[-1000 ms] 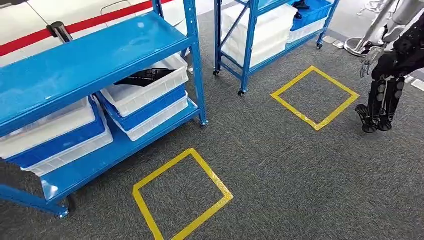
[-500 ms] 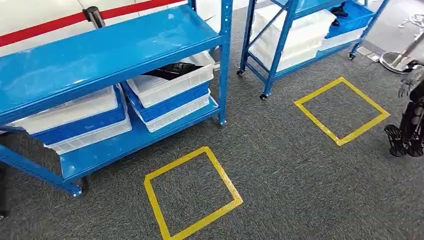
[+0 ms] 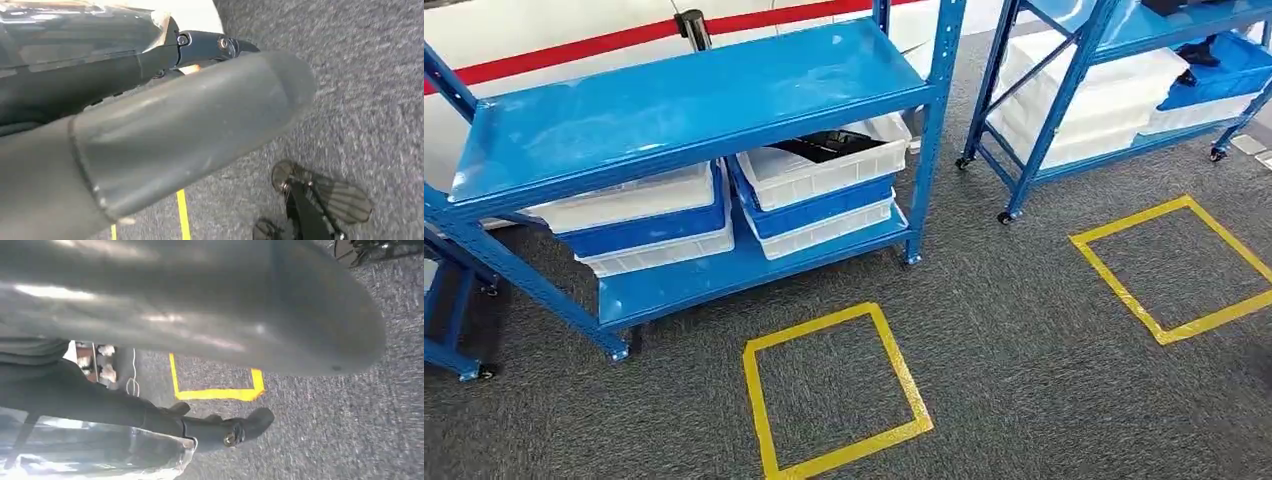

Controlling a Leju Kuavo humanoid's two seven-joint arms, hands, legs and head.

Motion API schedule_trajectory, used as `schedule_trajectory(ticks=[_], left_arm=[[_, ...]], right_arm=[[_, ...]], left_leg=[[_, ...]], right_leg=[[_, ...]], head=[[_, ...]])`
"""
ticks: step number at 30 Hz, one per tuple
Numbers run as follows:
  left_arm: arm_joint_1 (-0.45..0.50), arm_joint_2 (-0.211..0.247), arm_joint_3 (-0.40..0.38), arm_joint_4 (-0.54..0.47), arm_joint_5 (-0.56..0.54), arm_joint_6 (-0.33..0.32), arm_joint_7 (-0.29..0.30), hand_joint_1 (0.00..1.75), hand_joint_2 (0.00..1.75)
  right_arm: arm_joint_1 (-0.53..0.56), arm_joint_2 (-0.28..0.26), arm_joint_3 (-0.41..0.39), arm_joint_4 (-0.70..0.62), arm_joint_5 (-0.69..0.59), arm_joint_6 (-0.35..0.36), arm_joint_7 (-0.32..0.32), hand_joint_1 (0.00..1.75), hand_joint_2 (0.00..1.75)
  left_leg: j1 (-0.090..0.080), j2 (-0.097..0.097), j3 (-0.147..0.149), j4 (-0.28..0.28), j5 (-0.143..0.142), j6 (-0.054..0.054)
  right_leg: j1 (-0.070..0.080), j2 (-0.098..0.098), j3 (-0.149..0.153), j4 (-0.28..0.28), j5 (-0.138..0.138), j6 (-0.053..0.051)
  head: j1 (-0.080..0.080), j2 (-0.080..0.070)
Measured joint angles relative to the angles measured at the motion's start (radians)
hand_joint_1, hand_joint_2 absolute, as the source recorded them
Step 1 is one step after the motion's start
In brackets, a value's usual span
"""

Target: Take the parts from the cabinet and place them on the table.

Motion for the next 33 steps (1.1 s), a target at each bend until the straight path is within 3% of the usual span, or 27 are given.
schedule_trajectory(ticks=[1,2,4,5,6,7,8,9,10,11,14,15,16,17,18,20,21,23,24,25,26,27,29,30,31,32,33], left_arm=[[0.001,-0.001,0.0,0.0,0.0,0.0,0.0,0.0,0.0],[-0.001,-0.002,0.0,0.0,0.0,0.0,0.003,0.0,0.0],[-0.006,-0.002,0.0,0.0,0.0,0.002,0.003,0.0,0.0],[-0.006,-0.002,0.0,0.0,0.002,0.002,0.004,0.0,0.0],[-0.004,-0.002,0.0,0.0,0.002,0.002,0.006,0.0,0.0],[-0.002,-0.002,0.0,0.0,0.002,0.002,0.006,0.0,0.0],[-0.001,-0.002,0.0,0.0,0.005,0.003,0.006,0.0,0.0],[-0.002,-0.002,0.0,0.0,0.006,0.003,0.006,0.0,0.0],[-0.004,-0.001,0.0,0.0,0.008,0.003,0.006,0.0,0.0],[-0.009,0.0,0.0,-0.001,0.01,0.003,0.005,0.0,0.0],[-0.008,0.0,0.0,-0.001,0.014,0.004,0.003,0.0,0.0],[-0.006,0.001,0.0,-0.001,0.017,0.005,0.003,0.0,0.0],[-0.003,-0.001,0.0,-0.001,0.019,0.005,0.002,0.0,0.0],[-0.004,-0.001,0.0,0.0,0.019,0.005,0.001,0.0,0.0],[-0.007,-0.001,0.001,-0.001,0.02,0.006,0.0,0.0,0.0],[-0.008,-0.001,0.001,-0.001,0.02,0.006,0.0,0.0,0.0],[-0.006,-0.001,0.001,-0.001,0.019,0.005,0.0,0.0,0.0],[-0.003,-0.001,0.001,0.0,0.019,0.005,0.0,0.0,0.0],[-0.002,-0.002,0.001,0.0,0.019,0.005,0.0,0.0,0.0],[-0.002,-0.002,0.001,0.0,0.019,0.004,0.0,0.0,0.0],[-0.003,-0.001,0.001,0.0,0.019,0.004,0.0,0.0,0.0],[-0.003,-0.001,0.001,0.0,0.018,0.003,-0.002,0.0,0.0],[0.002,-0.001,0.001,0.0,0.018,0.002,-0.004,0.0,0.0],[0.004,-0.001,0.001,0.0,0.018,0.002,-0.005,0.0,0.0],[0.004,0.0,0.001,0.0,0.017,0.002,-0.005,0.0,0.0],[0.004,-0.002,0.001,0.0,0.016,0.002,-0.006,0.0,0.0],[0.002,-0.002,0.001,0.0,0.016,0.002,-0.006,0.0,0.0]], right_arm=[[0.002,-0.001,0.0,0.0,0.001,0.0,0.0,0.0,0.0],[0.005,0.0,0.0,0.0,0.002,0.0,0.0,0.0,0.0],[0.011,-0.001,0.0,0.0,0.005,0.0,-0.001,0.0,0.0],[0.011,-0.002,0.0,0.0,0.006,0.0,-0.001,0.0,0.0],[0.011,-0.002,0.0,0.0,0.007,0.0,-0.003,0.0,0.0],[0.01,-0.002,0.0,0.0,0.009,0.0,-0.006,0.0,0.0],[0.009,-0.002,0.0,0.0,0.012,0.0,-0.008,0.0,0.0],[0.008,-0.001,0.0,0.0,0.013,0.0,-0.009,0.0,0.0],[0.007,0.0,0.0,0.0,0.016,0.0,-0.01,0.0,0.0],[0.008,0.002,0.0,0.0,0.018,0.0,-0.01,0.0,0.0],[0.004,0.003,0.0,0.0,0.023,0.0,-0.01,0.0,0.0],[0.001,0.006,0.0,-0.002,0.024,-0.002,-0.01,0.0,0.0],[0.001,0.003,0.0,-0.002,0.026,-0.002,-0.01,0.0,0.0],[0.004,0.002,0.0,-0.002,0.029,-0.003,-0.01,0.0,0.0],[0.005,0.002,0.0,-0.002,0.031,-0.004,-0.01,0.0,0.0],[0.008,-0.003,0.0,-0.001,0.031,-0.005,-0.01,0.0,0.0],[0.009,-0.003,0.0,-0.001,0.031,-0.005,-0.01,0.0,0.0],[0.011,-0.005,0.0,-0.001,0.031,-0.005,-0.01,0.0,0.0],[0.011,-0.007,0.0,-0.001,0.031,-0.006,-0.01,0.0,0.0],[0.011,-0.009,0.0,-0.001,0.031,-0.008,-0.01,0.0,0.0],[0.013,-0.008,0.0,0.0,0.031,-0.01,-0.015,0.0,0.0],[0.009,-0.007,0.0,0.0,0.026,-0.021,-0.027,0.0,0.0],[0.002,-0.006,0.0,0.0,0.018,-0.027,-0.049,0.0,0.0],[0.001,-0.005,-0.001,0.0,0.013,-0.027,-0.056,0.0,0.0],[-0.001,-0.003,-0.001,0.0,0.011,-0.027,-0.059,0.0,0.0],[0.003,-0.003,-0.002,0.0,0.01,-0.027,-0.063,0.0,0.0],[0.007,-0.002,-0.003,0.0,0.01,-0.027,-0.066,0.0,0.0]], left_leg=[[-0.005,0.058,-0.009,0.026,-0.018,-0.003],[-0.005,0.095,-0.034,0.076,-0.051,-0.007],[-0.003,0.115,-0.112,0.235,-0.127,-0.011],[-0.003,0.117,-0.143,0.295,-0.146,-0.012],[-0.003,0.119,-0.152,0.311,-0.139,-0.01],[-0.003,0.12,-0.138,0.281,-0.114,-0.005],[-0.005,0.124,-0.1,0.21,-0.075,0.002],[-0.01,0.141,-0.048,0.114,-0.034,0.015],[-0.023,0.196,0.0,0.034,-0.012,0.034],[-0.028,0.218,0.004,0.016,-0.024,0.035],[-0.038,0.184,0.001,0.009,-0.022,0.04],[-0.038,0.165,0.011,-0.01,-0.013,0.048],[-0.024,0.153,0.032,-0.035,0.006,0.045],[-0.022,0.143,0.035,-0.046,0.012,0.052],[-0.022,0.13,0.031,-0.046,0.014,0.053],[-0.022,0.097,0.027,-0.045,0.014,0.052],[-0.022,0.082,0.027,-0.043,0.014,0.051],[-0.02,0.051,0.029,-0.04,0.013,0.047],[-0.019,0.037,0.029,-0.033,0.01,0.042],[-0.016,0.023,0.026,-0.022,0.005,0.033],[-0.022,0.018,0.024,-0.015,-0.001,0.024],[-0.021,0.014,0.018,-0.006,-0.006,0.019],[-0.016,0.008,0.015,-0.01,-0.005,0.016],[-0.013,0.003,0.013,-0.006,-0.005,0.014],[-0.012,0.028,0.011,0.007,-0.013,0.01],[-0.016,0.074,-0.003,0.038,-0.034,0.004],[-0.013,0.096,-0.033,0.097,-0.067,-0.001]], right_leg=[[0.003,-0.007,0.001,0.0,0.001,-0.003],[0.006,-0.017,0.0,0.0,-0.001,-0.009],[0.015,-0.046,-0.002,0.0,-0.002,-0.016],[0.017,-0.058,-0.004,0.0,-0.003,-0.018],[0.019,-0.07,-0.005,0.0,-0.004,-0.018],[0.022,-0.08,-0.004,0.0,-0.005,-0.019],[0.024,-0.092,-0.003,0.0,-0.006,-0.021],[0.027,-0.103,-0.001,0.0,-0.007,-0.022],[0.028,-0.11,0.002,-0.001,-0.007,-0.022],[0.038,-0.121,0.004,0.0,-0.012,-0.015],[0.028,-0.155,0.012,-0.009,-0.014,-0.006],[0.033,-0.165,0.025,-0.018,-0.012,0.001],[0.032,-0.128,0.02,-0.004,-0.02,0.004],[0.031,-0.07,0.004,0.031,-0.04,0.001],[0.03,-0.043,-0.031,0.098,-0.071,-0.005],[0.026,-0.028,-0.105,0.244,-0.127,-0.007],[0.026,-0.026,-0.119,0.268,-0.127,0.0],[0.022,-0.022,-0.079,0.179,-0.073,0.024],[0.017,-0.009,-0.037,0.084,-0.029,0.038],[0.008,0.021,0.003,-0.009,0.002,0.046],[0.015,0.038,-0.007,-0.002,-0.006,0.035],[0.014,0.034,-0.005,-0.008,-0.001,0.019],[0.022,0.028,-0.001,-0.006,-0.002,0.006],[0.015,0.022,0.007,-0.008,0.002,-0.001],[0.013,0.015,0.009,-0.009,0.003,-0.003],[0.014,0.011,0.01,-0.009,0.004,-0.008],[0.017,0.004,0.011,-0.009,0.001,-0.012]], head=[[0.0,0.0],[-0.01,0.0],[-0.011,0.0],[-0.011,0.0],[-0.011,0.0],[-0.011,0.0],[-0.011,0.0],[-0.011,0.0],[-0.011,0.0],[-0.006,0.0],[-0.011,0.0],[-0.013,0.0],[-0.007,0.0],[-0.006,0.0],[-0.002,0.0],[-0.001,0.0],[0.001,0.0],[0.001,0.0],[0.0,0.0],[0.001,0.0],[0.003,0.0],[0.005,0.0],[0.0,0.0],[0.0,0.0],[0.0,0.0],[-0.008,0.0],[-0.013,0.0]])
